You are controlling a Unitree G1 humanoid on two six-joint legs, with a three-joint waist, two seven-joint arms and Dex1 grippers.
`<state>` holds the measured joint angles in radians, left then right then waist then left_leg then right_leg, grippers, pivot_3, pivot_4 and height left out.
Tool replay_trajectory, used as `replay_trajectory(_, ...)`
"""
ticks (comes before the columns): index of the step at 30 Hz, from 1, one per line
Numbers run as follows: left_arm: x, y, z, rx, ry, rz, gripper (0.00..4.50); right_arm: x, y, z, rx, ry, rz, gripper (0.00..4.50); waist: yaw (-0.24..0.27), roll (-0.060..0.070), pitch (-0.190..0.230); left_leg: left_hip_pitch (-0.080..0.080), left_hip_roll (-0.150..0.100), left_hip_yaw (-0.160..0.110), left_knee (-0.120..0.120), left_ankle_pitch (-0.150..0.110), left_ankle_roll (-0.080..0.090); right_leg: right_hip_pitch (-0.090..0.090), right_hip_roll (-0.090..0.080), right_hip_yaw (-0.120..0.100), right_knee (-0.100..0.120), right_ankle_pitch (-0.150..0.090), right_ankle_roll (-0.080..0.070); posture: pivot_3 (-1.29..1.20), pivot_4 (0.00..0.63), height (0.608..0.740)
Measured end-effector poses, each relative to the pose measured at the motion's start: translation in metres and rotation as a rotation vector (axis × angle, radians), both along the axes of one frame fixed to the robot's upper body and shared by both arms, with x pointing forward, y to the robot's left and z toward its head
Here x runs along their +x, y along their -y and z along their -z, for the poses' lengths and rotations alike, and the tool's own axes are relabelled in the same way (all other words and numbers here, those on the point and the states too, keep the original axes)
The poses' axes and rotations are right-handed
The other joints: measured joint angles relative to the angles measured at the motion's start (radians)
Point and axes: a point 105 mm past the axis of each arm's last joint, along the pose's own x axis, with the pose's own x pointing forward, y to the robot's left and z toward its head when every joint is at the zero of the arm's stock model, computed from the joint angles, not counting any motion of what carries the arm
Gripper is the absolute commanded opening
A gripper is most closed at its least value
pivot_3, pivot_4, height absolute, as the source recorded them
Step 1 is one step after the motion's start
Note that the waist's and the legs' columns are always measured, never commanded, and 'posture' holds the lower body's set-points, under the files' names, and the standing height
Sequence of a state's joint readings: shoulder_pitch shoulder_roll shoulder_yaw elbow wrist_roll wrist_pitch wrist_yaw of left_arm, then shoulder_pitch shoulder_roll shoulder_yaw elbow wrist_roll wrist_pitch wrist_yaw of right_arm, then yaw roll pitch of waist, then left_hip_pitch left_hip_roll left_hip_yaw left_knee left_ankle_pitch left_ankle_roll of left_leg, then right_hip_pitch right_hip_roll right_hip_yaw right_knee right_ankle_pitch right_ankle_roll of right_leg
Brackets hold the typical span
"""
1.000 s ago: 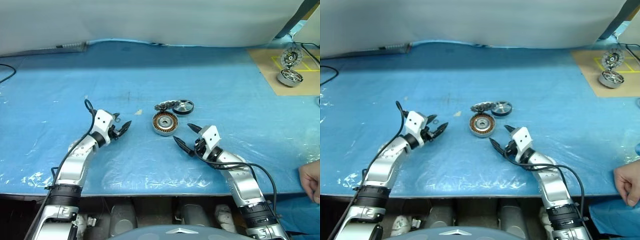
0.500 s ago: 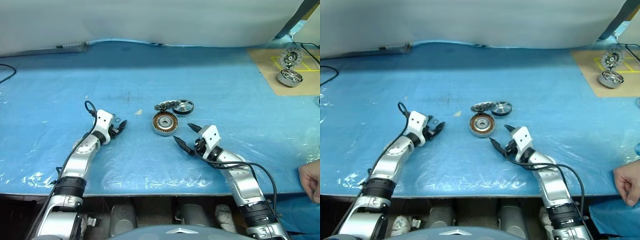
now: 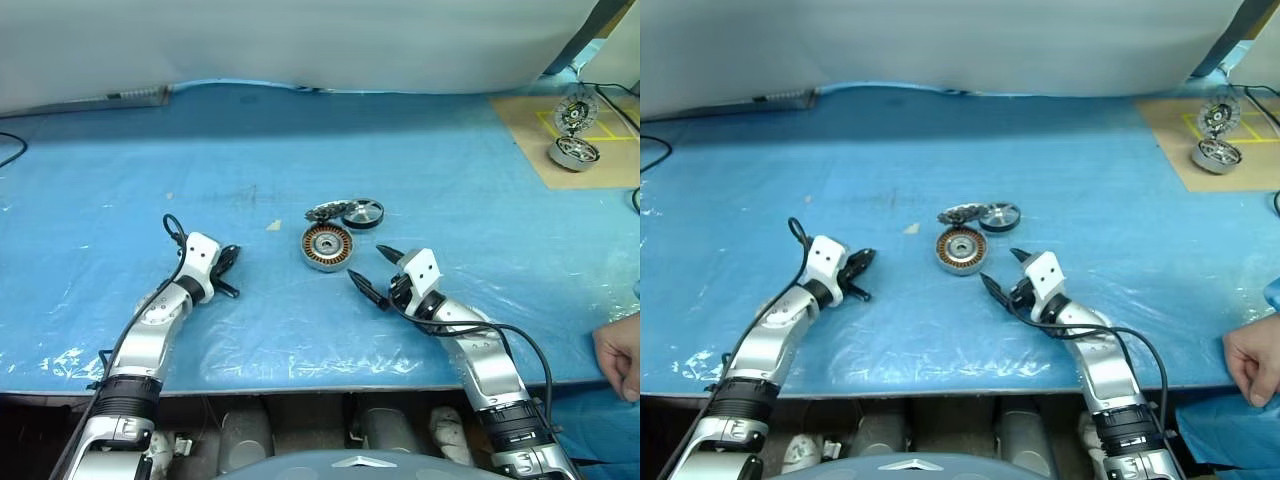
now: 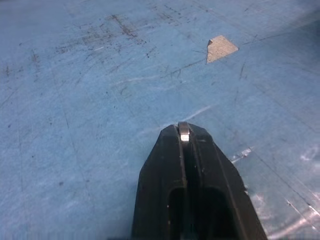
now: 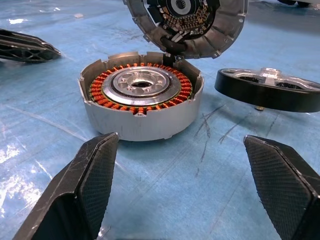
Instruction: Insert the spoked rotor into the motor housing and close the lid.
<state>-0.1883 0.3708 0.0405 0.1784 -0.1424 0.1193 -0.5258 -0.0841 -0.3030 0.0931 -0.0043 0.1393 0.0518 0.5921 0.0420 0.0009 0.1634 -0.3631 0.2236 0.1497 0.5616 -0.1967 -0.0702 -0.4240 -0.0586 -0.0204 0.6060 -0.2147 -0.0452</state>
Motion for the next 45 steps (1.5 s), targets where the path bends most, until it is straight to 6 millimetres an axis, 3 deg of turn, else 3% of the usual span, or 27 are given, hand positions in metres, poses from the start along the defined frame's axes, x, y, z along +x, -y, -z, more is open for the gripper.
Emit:
replay_trajectory(4,-0.003,0.03,-0.008,-0.04,-0.006,0.121,0.03,0.001,0.0,-0.001,-0.001,0.004,-0.002,4.26,0.008,0.0,0.0,-0.001,0.0,0.0,0.0,0.0,0.0,-0.002,0.0,-0.001,0.0,0.0,0.0,0.0,0.15,0.74)
replay_trajectory(9,0.004,0.073,-0.056,-0.05,0.128,0.311,0.03,0.001,-0.001,-0.002,-0.001,0.005,-0.004,4.26,0.011,-0.001,0.001,-0.003,0.0,0.0,0.0,0.0,0.0,-0.002,0.0,-0.001,0.0,0.0,0.0,0.0,0.15,0.74)
replay_trajectory(11,0.003,0.085,-0.065,-0.05,0.14,0.385,0.03,0.0,0.001,0.001,-0.004,-0.003,-0.001,4.26,0.003,-0.001,0.001,-0.003,0.0,0.0,0.0,0.0,0.0,-0.002,0.0,-0.001,0.0,0.0,0.0,0.0,0.15,0.74)
replay_trajectory(17,-0.003,0.106,-0.062,-0.035,0.099,0.529,0.03,-0.003,0.002,0.004,-0.006,-0.013,0.004,4.26,0.002,-0.001,0.001,-0.003,0.0,0.0,0.001,0.0,0.0,-0.002,0.0,-0.001,0.0,0.0,0.0,0.0,0.15,0.74)
replay_trajectory(23,-0.004,0.121,-0.046,-0.034,0.039,0.587,0.03,-0.002,0.003,0.003,-0.005,-0.003,0.01,4.26,0.002,-0.001,0.001,-0.003,0.0,0.0,0.001,0.0,0.0,-0.002,0.0,-0.001,0.0,0.0,0.0,0.0,0.15,0.74)
replay_trajectory(30,0.01,0.143,-0.039,-0.026,0.043,0.591,0.03,-0.002,0.003,0.002,-0.006,0.006,0.01,4.26,0.004,-0.001,0.001,-0.004,0.0,0.0,0.001,0.0,0.0,-0.001,0.0,-0.001,0.0,0.0,0.0,0.0,0.15,0.74)
replay_trajectory(45,0.019,0.147,-0.033,0.011,0.072,0.576,0.03,-0.001,0.004,0.002,-0.008,0.009,0.027,4.26,0.006,-0.001,0.001,-0.003,0.0,0.0,0.001,0.0,0.0,-0.001,0.0,-0.001,0.0,0.0,0.0,0.0,0.15,0.74)
